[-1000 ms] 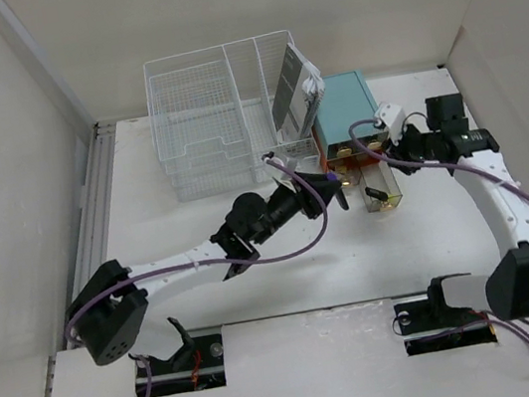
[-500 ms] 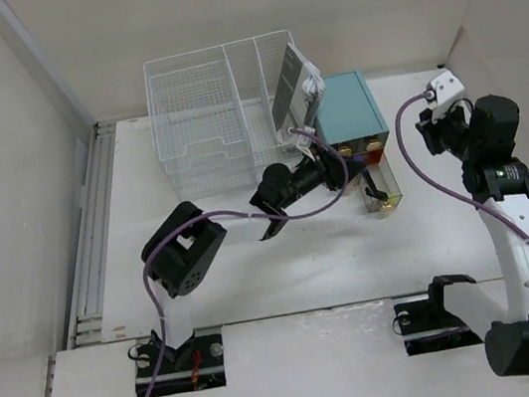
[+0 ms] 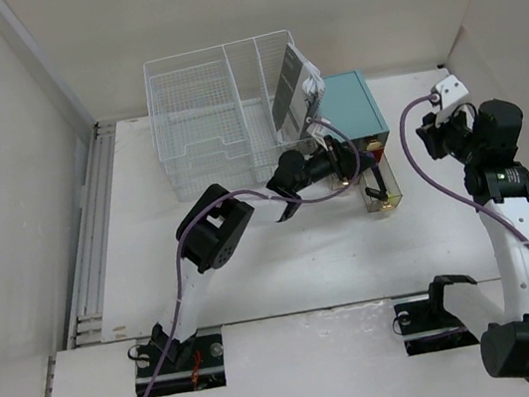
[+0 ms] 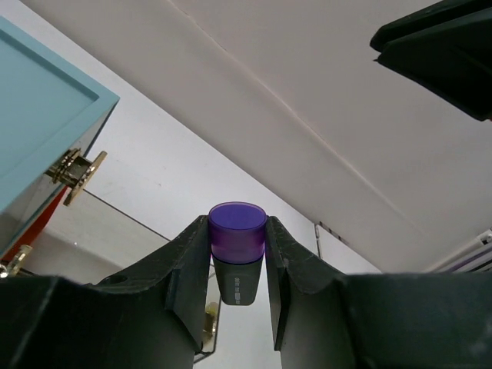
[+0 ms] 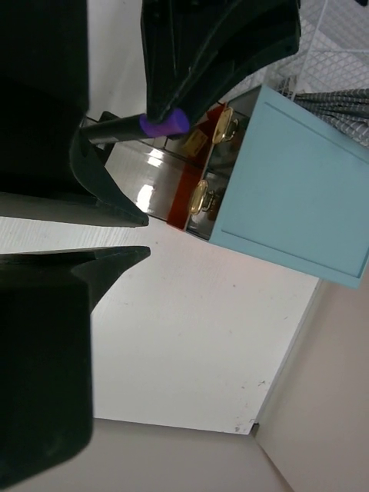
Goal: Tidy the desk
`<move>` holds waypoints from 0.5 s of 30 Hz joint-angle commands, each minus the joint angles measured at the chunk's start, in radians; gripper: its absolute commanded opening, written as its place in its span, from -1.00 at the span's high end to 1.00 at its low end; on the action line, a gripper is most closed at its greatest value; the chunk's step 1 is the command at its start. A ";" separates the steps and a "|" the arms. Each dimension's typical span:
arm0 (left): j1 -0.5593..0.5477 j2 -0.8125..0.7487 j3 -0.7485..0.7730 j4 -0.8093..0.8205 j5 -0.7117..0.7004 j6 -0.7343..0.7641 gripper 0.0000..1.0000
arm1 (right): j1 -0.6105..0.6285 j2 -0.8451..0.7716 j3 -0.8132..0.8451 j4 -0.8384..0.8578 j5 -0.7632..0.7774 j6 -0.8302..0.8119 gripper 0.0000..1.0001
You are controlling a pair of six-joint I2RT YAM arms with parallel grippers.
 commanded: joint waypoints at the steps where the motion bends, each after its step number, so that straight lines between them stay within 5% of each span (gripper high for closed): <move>1: 0.009 0.005 0.091 0.144 0.047 0.025 1.00 | -0.014 -0.009 -0.005 0.036 -0.039 0.010 0.57; 10: 0.009 0.071 0.220 -0.100 0.037 0.145 0.99 | -0.014 -0.009 -0.014 0.027 -0.048 0.001 0.57; 15: 0.009 0.062 0.245 -0.215 0.028 0.203 0.58 | -0.014 -0.009 -0.014 0.027 -0.039 0.001 0.57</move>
